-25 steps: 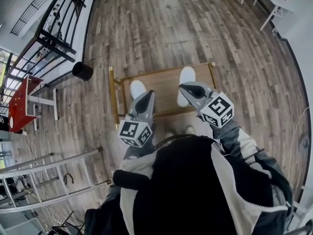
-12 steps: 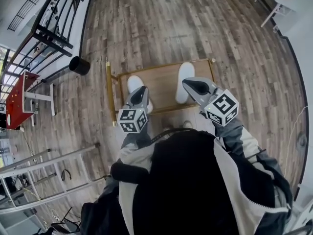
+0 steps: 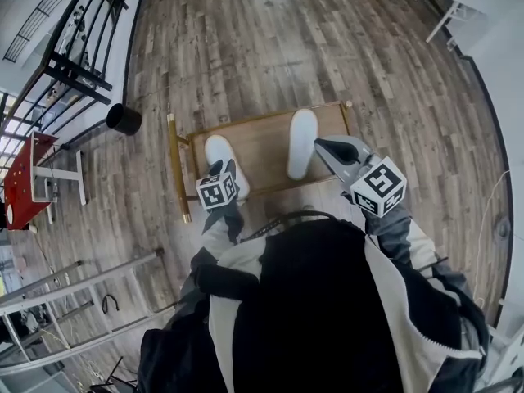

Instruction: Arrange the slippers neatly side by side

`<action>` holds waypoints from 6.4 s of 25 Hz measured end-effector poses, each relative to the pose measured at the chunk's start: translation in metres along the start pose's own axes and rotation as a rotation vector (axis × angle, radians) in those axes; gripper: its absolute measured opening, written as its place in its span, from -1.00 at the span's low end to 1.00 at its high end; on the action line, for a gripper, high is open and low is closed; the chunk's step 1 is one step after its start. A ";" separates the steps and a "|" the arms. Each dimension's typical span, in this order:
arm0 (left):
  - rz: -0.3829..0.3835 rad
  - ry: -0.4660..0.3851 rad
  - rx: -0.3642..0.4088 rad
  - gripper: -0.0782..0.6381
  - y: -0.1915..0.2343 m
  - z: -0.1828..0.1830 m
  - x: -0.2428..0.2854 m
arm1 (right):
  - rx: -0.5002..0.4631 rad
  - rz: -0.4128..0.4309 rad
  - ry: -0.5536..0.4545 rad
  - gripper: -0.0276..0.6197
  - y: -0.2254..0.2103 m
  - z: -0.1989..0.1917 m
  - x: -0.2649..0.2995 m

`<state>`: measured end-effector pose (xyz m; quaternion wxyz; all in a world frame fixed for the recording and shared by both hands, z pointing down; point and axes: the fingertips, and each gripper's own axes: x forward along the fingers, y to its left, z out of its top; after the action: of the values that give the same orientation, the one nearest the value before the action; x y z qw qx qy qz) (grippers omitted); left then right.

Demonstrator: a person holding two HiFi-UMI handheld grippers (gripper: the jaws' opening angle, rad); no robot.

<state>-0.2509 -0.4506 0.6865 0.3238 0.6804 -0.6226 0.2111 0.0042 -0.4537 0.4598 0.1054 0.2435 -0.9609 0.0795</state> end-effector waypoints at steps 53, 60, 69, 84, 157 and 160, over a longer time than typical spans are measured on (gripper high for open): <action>-0.125 -0.315 0.078 -0.70 -0.055 0.080 -0.057 | -0.012 0.109 0.048 -0.91 0.025 -0.024 0.025; -0.186 -0.501 0.143 -0.70 -0.074 0.129 -0.141 | -0.020 0.152 0.001 -0.91 0.038 -0.009 0.044; -0.232 -0.590 0.132 -0.70 -0.089 0.130 -0.189 | -0.032 0.178 -0.028 -0.91 0.049 -0.004 0.052; -0.250 -0.575 0.115 -0.70 -0.088 0.125 -0.187 | -0.010 0.148 -0.034 -0.91 0.044 -0.003 0.038; -0.227 -0.202 0.140 -0.42 -0.017 0.079 -0.001 | -0.014 -0.049 0.103 -0.91 0.040 -0.040 0.031; -0.343 -0.338 0.237 -0.43 -0.057 0.116 -0.050 | -0.027 -0.033 0.082 -0.91 0.045 -0.030 0.045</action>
<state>-0.2149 -0.4955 0.5602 0.1642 0.8347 -0.5145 0.1078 -0.0514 -0.4288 0.4951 0.1492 0.2542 -0.9527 0.0746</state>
